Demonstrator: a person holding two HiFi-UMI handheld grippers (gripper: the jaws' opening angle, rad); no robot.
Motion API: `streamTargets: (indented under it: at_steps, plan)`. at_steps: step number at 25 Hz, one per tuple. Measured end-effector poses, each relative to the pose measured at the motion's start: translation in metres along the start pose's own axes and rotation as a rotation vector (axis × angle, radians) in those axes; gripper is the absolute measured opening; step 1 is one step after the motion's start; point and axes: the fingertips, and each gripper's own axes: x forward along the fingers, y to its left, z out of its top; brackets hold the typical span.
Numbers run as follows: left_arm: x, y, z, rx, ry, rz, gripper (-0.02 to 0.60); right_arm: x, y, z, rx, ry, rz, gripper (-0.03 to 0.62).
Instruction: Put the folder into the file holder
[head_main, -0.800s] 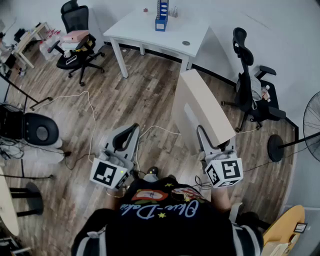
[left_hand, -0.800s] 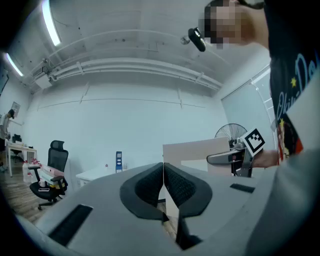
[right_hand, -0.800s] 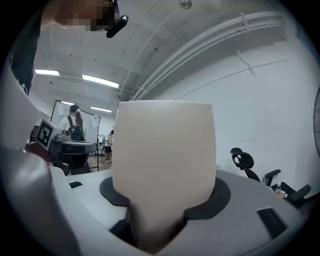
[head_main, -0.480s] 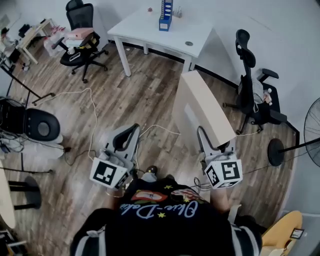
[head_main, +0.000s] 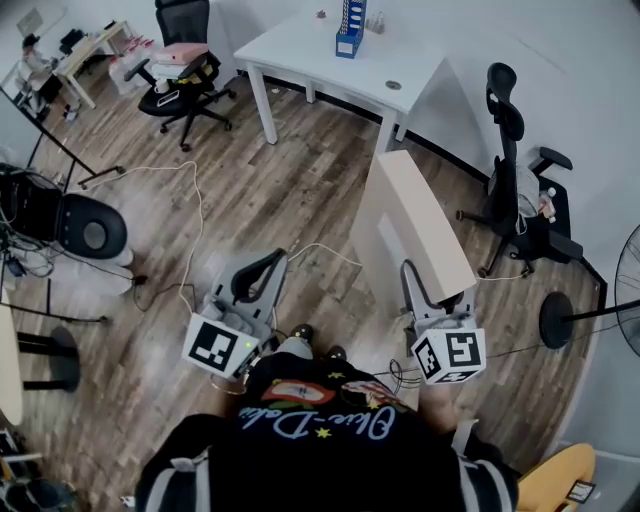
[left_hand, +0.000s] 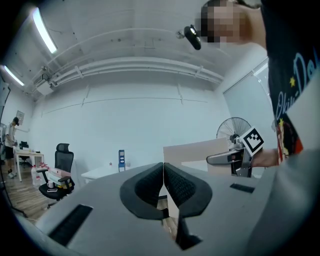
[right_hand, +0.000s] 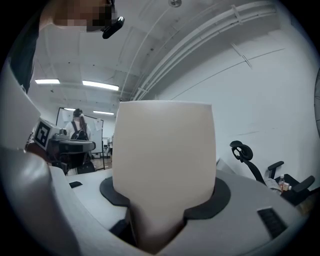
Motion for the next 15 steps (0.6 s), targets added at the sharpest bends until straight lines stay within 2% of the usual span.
streamTargets:
  at_steps: [8, 15]
  plan:
    - [-0.004, -0.002, -0.006, -0.008, 0.002, 0.040, 0.005, -0.005, -0.008, -0.011, 0.034, 0.011, 0.004, 0.262]
    - [0.024, 0.025, -0.008, 0.002, -0.026, 0.027, 0.005, 0.019, -0.020, -0.007, 0.022, 0.010, -0.025, 0.262]
